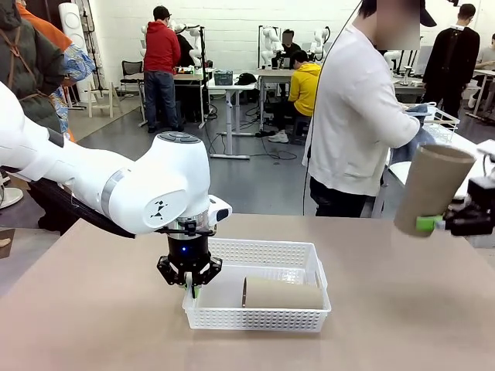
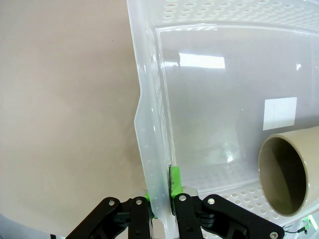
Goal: Clean and organize the cups into the basket.
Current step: Pick up the Reusable plastic cup from the right side of the table and stack it inside the Organizing basket in the center of the table.
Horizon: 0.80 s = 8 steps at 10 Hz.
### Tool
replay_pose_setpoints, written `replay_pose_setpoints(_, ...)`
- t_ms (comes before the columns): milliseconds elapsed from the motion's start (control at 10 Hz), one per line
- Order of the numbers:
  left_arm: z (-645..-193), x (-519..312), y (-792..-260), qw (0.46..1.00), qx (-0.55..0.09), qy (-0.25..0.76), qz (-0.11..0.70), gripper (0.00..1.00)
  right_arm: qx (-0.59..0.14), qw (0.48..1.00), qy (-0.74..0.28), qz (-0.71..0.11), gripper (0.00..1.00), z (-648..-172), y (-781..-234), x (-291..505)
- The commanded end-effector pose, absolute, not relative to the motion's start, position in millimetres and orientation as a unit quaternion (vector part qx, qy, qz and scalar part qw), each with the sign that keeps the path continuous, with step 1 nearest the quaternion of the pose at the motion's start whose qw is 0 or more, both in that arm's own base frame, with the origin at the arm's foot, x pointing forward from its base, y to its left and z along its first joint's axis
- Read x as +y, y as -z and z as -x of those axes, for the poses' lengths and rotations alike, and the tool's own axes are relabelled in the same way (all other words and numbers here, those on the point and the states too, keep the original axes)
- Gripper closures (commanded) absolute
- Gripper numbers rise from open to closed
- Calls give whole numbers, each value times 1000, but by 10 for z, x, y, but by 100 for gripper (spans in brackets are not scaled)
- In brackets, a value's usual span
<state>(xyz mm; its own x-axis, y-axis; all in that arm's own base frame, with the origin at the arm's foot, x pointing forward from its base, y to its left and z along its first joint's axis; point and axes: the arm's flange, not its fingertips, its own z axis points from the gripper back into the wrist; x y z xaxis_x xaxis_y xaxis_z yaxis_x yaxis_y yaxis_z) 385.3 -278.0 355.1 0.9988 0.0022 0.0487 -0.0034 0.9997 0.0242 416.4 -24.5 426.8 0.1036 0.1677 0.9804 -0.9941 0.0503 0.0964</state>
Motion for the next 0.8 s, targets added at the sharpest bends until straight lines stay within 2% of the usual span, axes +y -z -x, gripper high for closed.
replay_pose_setpoints(0, -3838, -2797, -3561, 1000, -27, -3, -13, 100, -431, 603, -492, -456, 64, -4153, -4146, -269)
replay_pose_setpoints(100, -3838, -2797, -3561, 1000, -27, -3, -13, 100, -440, 576, -504, -469, 64, -4164, -4268, -245)
replay_pose_setpoints(400, -3838, -2797, -3561, 1000, -27, -3, -13, 100, -440, 576, -504, -469, 64, -4164, -4268, -245)
replay_pose_setpoints(500, -3838, -2797, -3561, 1000, -27, -3, -13, 100, -438, 585, -500, -464, 21, -4160, -4287, -255)
replay_pose_setpoints(600, -3838, -2797, -3561, 1000, -27, -3, -13, 100, -393, 598, -561, -415, 21, -4111, -4366, -32)
replay_pose_setpoints(700, -3838, -2797, -3561, 1000, -27, -3, -13, 100, -347, 634, -593, -355, 21, -4200, -4375, 398)
